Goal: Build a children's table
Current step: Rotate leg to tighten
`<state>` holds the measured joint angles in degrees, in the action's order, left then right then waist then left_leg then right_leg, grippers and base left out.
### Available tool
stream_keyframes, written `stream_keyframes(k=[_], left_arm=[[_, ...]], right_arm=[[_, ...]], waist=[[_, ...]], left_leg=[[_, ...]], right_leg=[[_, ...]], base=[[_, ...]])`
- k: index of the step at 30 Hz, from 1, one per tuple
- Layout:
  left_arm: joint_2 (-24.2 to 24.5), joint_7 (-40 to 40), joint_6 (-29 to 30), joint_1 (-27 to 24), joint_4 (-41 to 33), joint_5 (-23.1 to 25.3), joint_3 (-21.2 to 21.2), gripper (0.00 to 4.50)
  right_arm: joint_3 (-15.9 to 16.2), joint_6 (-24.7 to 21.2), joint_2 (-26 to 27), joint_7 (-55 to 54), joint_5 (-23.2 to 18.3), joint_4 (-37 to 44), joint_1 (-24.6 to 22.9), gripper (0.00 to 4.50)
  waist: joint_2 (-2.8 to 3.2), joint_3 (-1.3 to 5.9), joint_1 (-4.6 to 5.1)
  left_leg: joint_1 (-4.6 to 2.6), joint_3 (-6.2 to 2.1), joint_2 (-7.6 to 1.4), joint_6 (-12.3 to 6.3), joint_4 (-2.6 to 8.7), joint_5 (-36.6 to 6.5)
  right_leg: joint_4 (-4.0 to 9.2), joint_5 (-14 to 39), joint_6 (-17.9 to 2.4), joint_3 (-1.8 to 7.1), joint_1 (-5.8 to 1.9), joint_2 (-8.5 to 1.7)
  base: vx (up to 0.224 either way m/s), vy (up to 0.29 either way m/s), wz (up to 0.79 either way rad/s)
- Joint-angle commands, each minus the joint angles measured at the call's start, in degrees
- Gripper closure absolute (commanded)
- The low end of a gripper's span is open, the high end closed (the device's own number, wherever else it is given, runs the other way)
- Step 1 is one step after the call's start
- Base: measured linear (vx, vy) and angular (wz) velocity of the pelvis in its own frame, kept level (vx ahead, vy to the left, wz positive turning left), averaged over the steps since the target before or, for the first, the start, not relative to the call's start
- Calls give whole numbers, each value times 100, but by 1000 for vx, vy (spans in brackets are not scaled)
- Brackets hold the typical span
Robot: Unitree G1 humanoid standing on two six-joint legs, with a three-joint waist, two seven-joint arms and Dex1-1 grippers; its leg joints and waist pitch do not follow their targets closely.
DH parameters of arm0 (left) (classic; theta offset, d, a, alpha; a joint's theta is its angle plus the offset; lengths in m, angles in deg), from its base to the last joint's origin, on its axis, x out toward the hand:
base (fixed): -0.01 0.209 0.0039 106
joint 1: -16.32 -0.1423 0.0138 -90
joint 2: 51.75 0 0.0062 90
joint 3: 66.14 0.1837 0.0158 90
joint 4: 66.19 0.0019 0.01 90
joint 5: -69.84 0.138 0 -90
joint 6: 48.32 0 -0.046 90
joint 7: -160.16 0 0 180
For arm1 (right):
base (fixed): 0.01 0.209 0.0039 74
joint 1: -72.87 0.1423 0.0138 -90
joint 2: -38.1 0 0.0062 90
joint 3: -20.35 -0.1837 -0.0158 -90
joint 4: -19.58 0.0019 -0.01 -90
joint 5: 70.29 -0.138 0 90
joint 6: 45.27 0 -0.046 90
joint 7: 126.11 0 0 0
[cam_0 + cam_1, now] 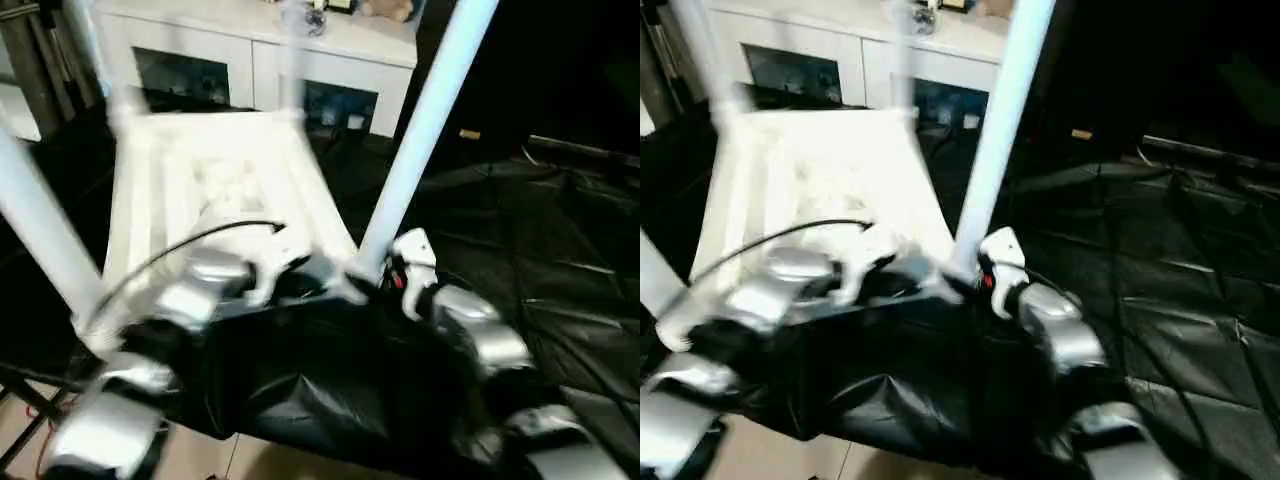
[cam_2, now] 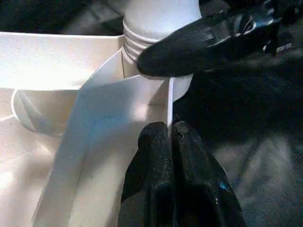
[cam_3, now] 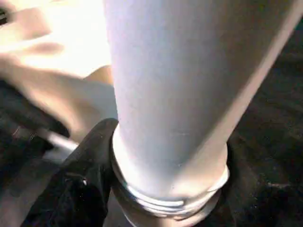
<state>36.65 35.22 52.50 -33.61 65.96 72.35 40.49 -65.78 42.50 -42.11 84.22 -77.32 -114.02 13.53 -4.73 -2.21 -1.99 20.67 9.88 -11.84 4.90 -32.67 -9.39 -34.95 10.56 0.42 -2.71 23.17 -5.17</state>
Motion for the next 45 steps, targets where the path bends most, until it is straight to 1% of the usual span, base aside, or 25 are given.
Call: stream_keyframes(k=[1, 3, 4, 5, 6, 7, 9, 10, 11, 13, 15, 16, 18, 21, 24, 25, 26, 28, 30, 33, 34, 37, 42, 43, 45], left_arm=[[-306, -321, 288, -57, 254, 137, 171, 450], [-503, -572, 419, 9, 317, 167, 169, 450], [-587, -648, 458, 26, 338, 180, 177, 450], [-624, -678, 443, 36, 355, 199, 183, 450], [-707, -701, 384, 57, 400, 246, 208, 450], [-723, -655, 319, 60, 414, 262, 227, 450], [-702, -534, 181, 51, 409, 244, 244, 450], [-635, -341, 58, 12, 349, 216, 279, 450], [-588, -206, -24, -13, 310, 197, 304, 450], [-513, 6, -29, -55, 239, 162, 314, 450], [-303, 411, -193, -142, 107, 116, 357, 450], [-216, 583, -239, -174, 58, 101, 370, 450], [-1, 1053, -302, -250, -68, 21, 397, 450], [194, 1428, -465, -271, -101, -24, 402, 450], [392, 1803, -645, -278, -111, -46, 415, 450], [450, 1908, -668, -279, -115, -59, 419, 450], [514, 2057, -696, -289, -144, -96, 424, 450], [607, 2261, -719, -306, -205, -147, 425, 450], [683, 2473, -745, -323, -256, -187, 435, 450], [741, 2647, -808, -313, -231, -186, 428, 450], [743, 2670, -831, -303, -204, -178, 417, 450], [732, 2615, -849, -293, -161, -166, 400, 450], [623, 2333, -807, -276, -63, -164, 325, 450], [485, 1879, -734, -194, 118, -94, 234, 450], [378, 1549, -709, -121, 257, -57, 158, 450]], right_arm=[[-79, -160, 259, -891, 112, -375, 149, 174], [-112, -180, 450, -1241, 154, -546, 266, 174], [-63, -114, 511, -1278, 221, -591, 307, 174], [-31, -49, 527, -1253, 264, -620, 333, 139], [29, 146, 547, -1172, 364, -691, 404, 139], [32, 233, 514, -1117, 393, -711, 443, 105], [16, 334, 424, -1014, 395, -738, 493, 102], [9, 357, 333, -835, 355, -705, 500, 83], [5, 374, 275, -713, 325, -687, 508, 83], [-12, 370, 185, -447, 260, -648, 516, 62], [217, 376, -105, 312, 281, -376, 429, 41], [328, 414, -234, 610, 336, -296, 399, 41], [570, 442, -542, 1536, 326, -58, 250, 41], [664, 259, -790, 2550, 60, 269, 74, 41], [718, 67, -991, 3182, -117, 496, -17, 41], [724, 12, -1039, 3324, -167, 540, -31, 66], [721, -46, -1076, 3452, -229, 561, -31, 66], [735, -126, -1139, 3668, -318, 604, -32, 79], [763, -240, -1192, 3875, -376, 691, -52, 104], [798, -390, -1233, 4076, -367, 786, -76, 118], [801, -434, -1239, 4119, -356, 821, -88, 135], [834, -516, -1239, 4157, -368, 886, -125, 161], [732, -618, -1123, 3991, -463, 964, -216, 173], [594, -517, -952, 3496, -400, 845, -215, 175], [494, -407, -828, 3105, -328, 719, -192, 175]], waist=[[68, 253, -23], [99, 251, -14], [88, 253, -5], [86, 257, -10], [111, 258, -16], [98, 263, -15], [99, 265, -17], [96, 276, -23], [100, 284, -51], [105, 298, -65], [117, 304, -78], [121, 317, -81], [117, 328, -82], [112, 323, -105], [125, 314, -135], [130, 301, -154], [117, 298, -158], [131, 292, -181], [144, 290, -208], [141, 296, -243], [138, 302, -261], [128, 308, -305], [107, 300, -310], [97, 290, -299], [96, 275, -288]], left_leg=[[-44, -33, -90, 173, 417, -2310], [-73, -46, -91, 227, 424, -2430], [-68, -51, -86, 224, 425, -2507], [-71, -46, -84, 207, 421, -2538], [-69, -48, -84, 196, 421, -2550], [-54, -44, -82, 158, 425, -2528], [-43, -38, -81, 129, 424, -2500], [-38, -33, -85, 104, 423, -2425], [-47, -20, -91, 51, 415, -2342], [-14, -3, -100, -18, 412, -2095], [4, 14, -94, -96, 401, -1850], [34, 5, -98, -143, 393, -1702], [25, 21, -102, -240, 369, -1507], [13, 44, -111, -475, 348, -1281], [-10, 39, -131, -446, 365, -1373], [-28, 37, -141, -354, 381, -1520], [-35, 46, -141, -334, 380, -1574], [-31, 40, -153, -255, 396, -1648], [-57, 49, -160, -194, 395, -1706], [-40, 58, -166, -159, 396, -1613], [-41, 57, -162, -151, 393, -1545], [-45, 68, -156, -140, 384, -1464], [-35, 69, -152, -125, 385, -1476], [-40, 66, -148, -98, 396, -1580], [-52, 54, -141, -41, 408, -1737]], right_leg=[[573, 2629, -797, 167, -130, -253], [586, 2667, -761, 154, -113, -241], [596, 2703, -735, 149, -111, -237], [597, 2648, -725, 152, -107, -229], [598, 2617, -728, 155, -106, -236], [604, 2523, -728, 153, -120, -231], [601, 2452, -747, 160, -125, -232], [579, 2315, -789, 166, -138, -224], [571, 2134, -844, 171, -142, -226], [521, 1705, -974, 183, -178, -226], [478, 1315, -1093, 181, -210, -215], [443, 1116, -1144, 173, -260, -220], [409, 749, -1244, 171, -270, -204], [371, 297, -1452, 179, -289, -207], [372, 466, -1511, 171, -281, -217], [392, 703, -1499, 172, -267, -226], [403, 781, -1490, 176, -259, -225], [405, 969, -1452, 174, -260, -234], [406, 1013, -1458, 174, -238, -225], [384, 921, -1435, 175, -247, -225], [373, 838, -1436, 173, -252, -223], [363, 749, -1431, 175, -250, -233], [380, 898, -1376, 178, -249, -245], [404, 1119, -1314, 183, -227, -247], [438, 1423, -1234, 188, -208, -258]], base=[[0, 0, 0], [0, 0, 0], [0, 0, 0], [0, 0, 0], [0, 0, 0], [0, 0, 0], [0, 0, 0], [0, 0, 0], [0, 0, 0], [0, 0, 0], [0, 0, 0], [0, 0, 0], [0, 0, 0], [0, 0, 0], [0, 0, 0], [0, 0, 0], [0, 0, 0], [0, 0, 0], [0, 0, 0], [0, 0, 0], [0, 0, 0], [0, 0, 0], [0, 0, 0], [0, 0, 0], [0, 0, 0]])
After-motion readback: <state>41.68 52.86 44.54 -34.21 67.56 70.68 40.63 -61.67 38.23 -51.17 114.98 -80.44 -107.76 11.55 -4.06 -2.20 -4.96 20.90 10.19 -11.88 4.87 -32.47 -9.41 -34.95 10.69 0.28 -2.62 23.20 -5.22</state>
